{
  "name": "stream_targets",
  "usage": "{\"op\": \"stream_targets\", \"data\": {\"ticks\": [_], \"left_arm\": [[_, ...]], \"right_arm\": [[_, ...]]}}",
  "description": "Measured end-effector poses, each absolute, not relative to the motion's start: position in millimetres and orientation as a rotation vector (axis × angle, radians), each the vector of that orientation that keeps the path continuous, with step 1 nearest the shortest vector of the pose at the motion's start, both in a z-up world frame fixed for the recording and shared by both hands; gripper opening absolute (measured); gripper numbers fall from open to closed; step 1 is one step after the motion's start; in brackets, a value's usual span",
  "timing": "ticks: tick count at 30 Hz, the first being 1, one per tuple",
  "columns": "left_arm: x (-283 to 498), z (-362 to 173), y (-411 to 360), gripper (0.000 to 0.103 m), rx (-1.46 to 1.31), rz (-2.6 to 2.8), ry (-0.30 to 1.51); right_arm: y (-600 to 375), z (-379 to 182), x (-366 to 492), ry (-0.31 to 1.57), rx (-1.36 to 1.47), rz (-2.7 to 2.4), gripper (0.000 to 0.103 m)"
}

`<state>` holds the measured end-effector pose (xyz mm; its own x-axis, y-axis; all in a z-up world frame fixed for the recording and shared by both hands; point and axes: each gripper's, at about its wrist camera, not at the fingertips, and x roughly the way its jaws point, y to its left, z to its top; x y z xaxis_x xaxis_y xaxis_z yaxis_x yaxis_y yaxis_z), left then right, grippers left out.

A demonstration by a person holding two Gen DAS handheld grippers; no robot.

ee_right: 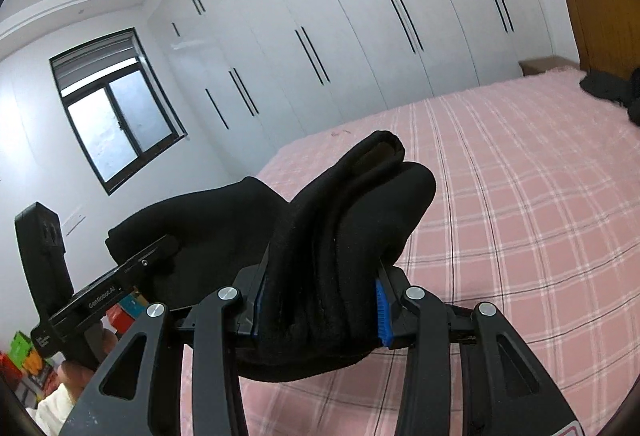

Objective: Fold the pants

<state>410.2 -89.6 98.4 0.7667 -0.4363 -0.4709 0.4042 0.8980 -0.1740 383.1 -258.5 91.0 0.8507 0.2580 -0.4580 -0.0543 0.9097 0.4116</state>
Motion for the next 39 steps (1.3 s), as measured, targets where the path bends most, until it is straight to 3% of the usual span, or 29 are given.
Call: {"op": "stream_targets", "data": {"ticks": [13,15,17,19,22,23,24,25,27,30,32,34,36,39], "left_arm": [[449,-67,-93,0.032,-0.035,-0.385,0.748],[440,-91,-87,0.041,-0.028,-0.369,0.778],[435,-105,-82,0.064,-0.021,-0.343,0.816],[428,-110,-64,0.069,-0.052,-0.292,0.847],[413,-86,-28,0.071,-0.143,-0.247,0.826],[410,-73,-20,0.073,-0.162,-0.233,0.810],[410,-63,-17,0.073,-0.176,-0.231,0.798],[412,-47,-15,0.073,-0.186,-0.231,0.779],[421,-25,-28,0.073,-0.172,-0.261,0.773],[443,-20,-54,0.073,-0.140,-0.296,0.799],[466,-45,-81,0.073,-0.086,-0.310,0.892],[481,-78,-96,0.073,-0.033,-0.284,0.990],[489,-105,-101,0.073,0.015,-0.240,1.050],[485,-104,-89,0.073,-0.056,-0.254,1.025]], "right_arm": [[-269,-73,421,0.763,0.445,0.081,0.043],[-271,-99,415,0.819,0.432,0.047,0.048],[-274,-112,408,0.871,0.434,0.032,0.055],[-280,-107,396,0.861,0.436,-0.018,0.067],[-285,-68,372,0.734,0.381,-0.131,0.070],[-285,-54,370,0.693,0.381,-0.117,0.068],[-281,-37,373,0.663,0.383,-0.070,0.055],[-274,-26,382,0.667,0.365,-0.039,0.033],[-259,-17,407,0.701,0.345,0.027,0.021],[-245,-36,449,0.790,0.309,0.052,0.019],[-245,-67,469,0.885,0.273,-0.009,0.019],[-259,-105,481,0.993,0.302,-0.062,0.010],[-271,-97,472,0.964,0.397,-0.067,0.007],[-265,-65,450,0.862,0.380,-0.050,0.012]]}}
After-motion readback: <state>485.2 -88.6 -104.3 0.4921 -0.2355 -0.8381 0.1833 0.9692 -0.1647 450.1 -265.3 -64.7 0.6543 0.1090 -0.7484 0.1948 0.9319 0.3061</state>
